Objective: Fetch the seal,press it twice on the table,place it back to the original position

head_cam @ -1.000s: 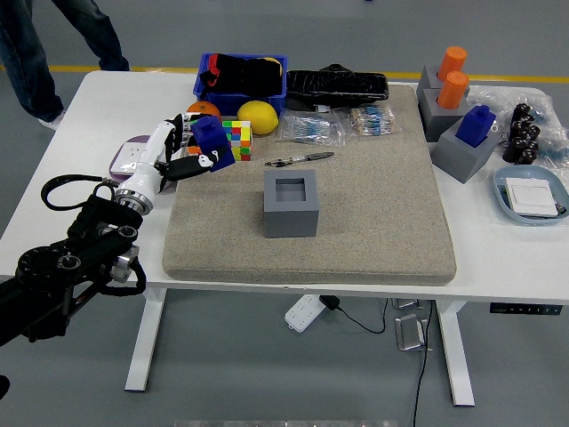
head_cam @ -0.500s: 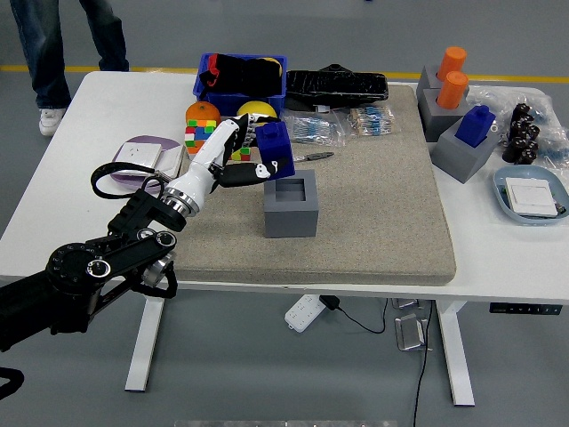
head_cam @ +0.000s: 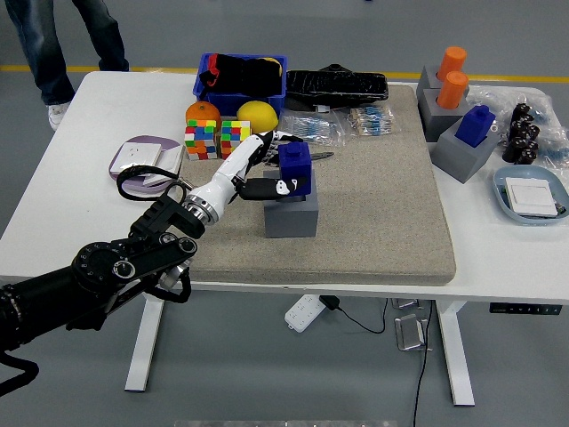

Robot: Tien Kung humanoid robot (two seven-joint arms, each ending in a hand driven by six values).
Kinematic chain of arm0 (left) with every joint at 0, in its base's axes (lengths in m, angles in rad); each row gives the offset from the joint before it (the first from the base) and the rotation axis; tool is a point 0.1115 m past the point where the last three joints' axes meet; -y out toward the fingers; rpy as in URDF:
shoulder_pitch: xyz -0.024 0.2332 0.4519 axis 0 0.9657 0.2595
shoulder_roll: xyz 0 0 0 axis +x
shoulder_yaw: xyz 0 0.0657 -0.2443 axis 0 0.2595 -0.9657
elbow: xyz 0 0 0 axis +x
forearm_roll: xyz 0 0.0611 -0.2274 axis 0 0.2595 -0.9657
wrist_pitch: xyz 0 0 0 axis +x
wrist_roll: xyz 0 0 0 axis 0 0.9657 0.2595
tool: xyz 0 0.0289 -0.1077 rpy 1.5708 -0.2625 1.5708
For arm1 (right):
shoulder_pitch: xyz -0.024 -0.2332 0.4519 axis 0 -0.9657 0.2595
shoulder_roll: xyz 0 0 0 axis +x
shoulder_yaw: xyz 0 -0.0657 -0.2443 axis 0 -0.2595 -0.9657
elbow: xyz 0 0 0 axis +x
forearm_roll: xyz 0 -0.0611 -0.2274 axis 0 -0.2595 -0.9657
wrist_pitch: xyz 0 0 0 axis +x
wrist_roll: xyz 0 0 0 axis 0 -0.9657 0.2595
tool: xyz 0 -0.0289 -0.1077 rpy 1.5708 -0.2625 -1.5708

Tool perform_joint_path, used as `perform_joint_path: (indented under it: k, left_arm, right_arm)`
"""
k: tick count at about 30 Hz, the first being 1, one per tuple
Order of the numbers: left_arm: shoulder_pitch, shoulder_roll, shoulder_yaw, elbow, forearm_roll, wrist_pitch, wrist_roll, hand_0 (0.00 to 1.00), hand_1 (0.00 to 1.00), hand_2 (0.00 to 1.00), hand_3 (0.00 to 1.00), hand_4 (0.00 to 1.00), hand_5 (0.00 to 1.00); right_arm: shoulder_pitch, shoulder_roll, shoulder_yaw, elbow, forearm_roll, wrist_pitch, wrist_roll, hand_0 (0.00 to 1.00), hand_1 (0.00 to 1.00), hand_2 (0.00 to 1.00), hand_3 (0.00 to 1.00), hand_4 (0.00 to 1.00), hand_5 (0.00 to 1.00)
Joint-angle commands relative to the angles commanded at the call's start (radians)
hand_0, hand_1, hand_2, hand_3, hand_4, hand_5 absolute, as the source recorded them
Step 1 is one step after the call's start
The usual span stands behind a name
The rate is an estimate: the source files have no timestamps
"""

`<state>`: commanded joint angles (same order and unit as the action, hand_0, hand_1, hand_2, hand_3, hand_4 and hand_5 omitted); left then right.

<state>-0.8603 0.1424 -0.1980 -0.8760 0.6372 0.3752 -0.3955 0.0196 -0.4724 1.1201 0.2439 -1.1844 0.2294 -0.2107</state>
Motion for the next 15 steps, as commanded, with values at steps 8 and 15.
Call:
perform_joint_path:
  k: [8, 15]
  left_arm:
    - [-0.019, -0.030, 0.026, 0.053, -0.017, -0.002, -0.005, 0.643, 0.461, 0.326, 0.738, 0.644, 0.002]
    - [-0.029, -0.041, 0.044, 0.085, -0.034, -0.006, -0.005, 0.643, 0.461, 0.327, 0.737, 0.645, 0.002]
  right_arm:
    - [0.000, 0.001, -0.006, -0.001, 0.002, 0.000, 0.000, 0.848, 0.768, 0.764, 0.733, 0.838, 0.616]
    - [0.002, 0.000, -0.012, 0.000, 0.005, 0.000, 0.000, 0.848, 0.768, 0.764, 0.733, 0.838, 0.613]
